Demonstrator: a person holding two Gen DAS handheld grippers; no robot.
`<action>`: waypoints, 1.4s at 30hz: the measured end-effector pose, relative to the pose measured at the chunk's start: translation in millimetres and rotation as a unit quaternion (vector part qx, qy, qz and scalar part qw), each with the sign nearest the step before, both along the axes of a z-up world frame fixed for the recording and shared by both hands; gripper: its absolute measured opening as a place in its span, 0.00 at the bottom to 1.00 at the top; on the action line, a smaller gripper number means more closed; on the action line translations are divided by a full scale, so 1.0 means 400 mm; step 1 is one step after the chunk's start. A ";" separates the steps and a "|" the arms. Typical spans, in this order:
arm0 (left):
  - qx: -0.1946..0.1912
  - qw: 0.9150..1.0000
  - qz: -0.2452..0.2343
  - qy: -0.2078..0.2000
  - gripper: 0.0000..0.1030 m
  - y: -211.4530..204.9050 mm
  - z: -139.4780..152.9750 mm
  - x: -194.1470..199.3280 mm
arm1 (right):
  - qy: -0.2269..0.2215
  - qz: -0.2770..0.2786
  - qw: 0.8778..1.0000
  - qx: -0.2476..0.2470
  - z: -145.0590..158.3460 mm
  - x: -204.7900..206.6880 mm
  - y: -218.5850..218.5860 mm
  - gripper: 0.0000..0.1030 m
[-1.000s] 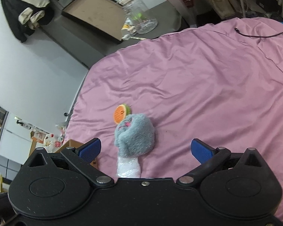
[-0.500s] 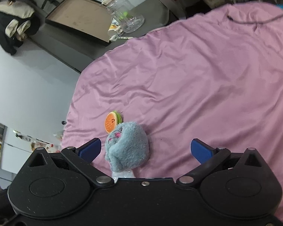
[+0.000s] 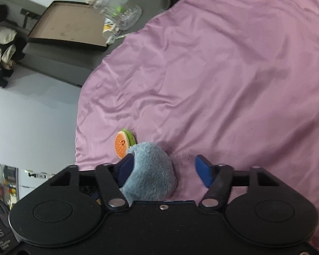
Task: Organize soft objects
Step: 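Close the right gripper on the grey fluffy plush, then carry the grey plush over the box with the right gripper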
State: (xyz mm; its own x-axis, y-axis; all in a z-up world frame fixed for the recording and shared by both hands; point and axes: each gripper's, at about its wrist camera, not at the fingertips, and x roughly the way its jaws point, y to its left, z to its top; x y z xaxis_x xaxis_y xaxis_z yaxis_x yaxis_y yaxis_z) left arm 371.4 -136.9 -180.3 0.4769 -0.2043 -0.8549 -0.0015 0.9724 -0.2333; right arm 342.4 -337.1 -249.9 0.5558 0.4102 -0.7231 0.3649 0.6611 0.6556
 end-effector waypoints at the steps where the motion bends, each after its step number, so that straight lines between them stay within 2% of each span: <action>1: -0.003 1.000 0.000 0.001 0.52 0.001 -0.006 0.006 | 0.004 0.002 1.000 0.004 -0.008 0.007 0.005 0.51; 2: -0.004 1.000 0.001 0.002 0.52 0.000 -0.012 0.012 | 0.007 0.004 1.000 0.007 -0.013 0.014 0.011 0.48; 8: -0.007 1.000 0.008 0.013 0.42 0.003 -0.048 0.040 | 0.004 0.000 1.000 0.024 -0.032 0.047 0.029 0.48; 12: -0.020 0.999 0.006 0.026 0.29 0.009 -0.072 0.052 | 0.007 0.011 1.000 0.022 -0.044 0.063 0.046 0.48; 14: -0.030 0.999 0.007 0.031 0.26 0.010 -0.082 0.054 | 0.009 0.017 1.000 0.023 -0.050 0.070 0.055 0.41; 18: -0.043 0.998 0.016 0.035 0.21 0.013 -0.090 0.051 | 0.019 0.026 0.999 0.033 -0.064 0.078 0.066 0.36; 20: -0.051 0.998 0.022 0.035 0.19 0.016 -0.087 0.049 | 0.019 0.023 0.999 0.031 -0.065 0.076 0.063 0.30; 31: -0.044 0.999 0.013 -0.015 0.19 -0.001 0.006 0.010 | -0.030 0.017 0.999 0.027 0.003 0.047 0.058 0.27; 42: -0.043 0.997 0.017 -0.055 0.19 0.034 0.107 -0.051 | -0.083 0.045 0.995 0.027 0.095 0.006 0.081 0.26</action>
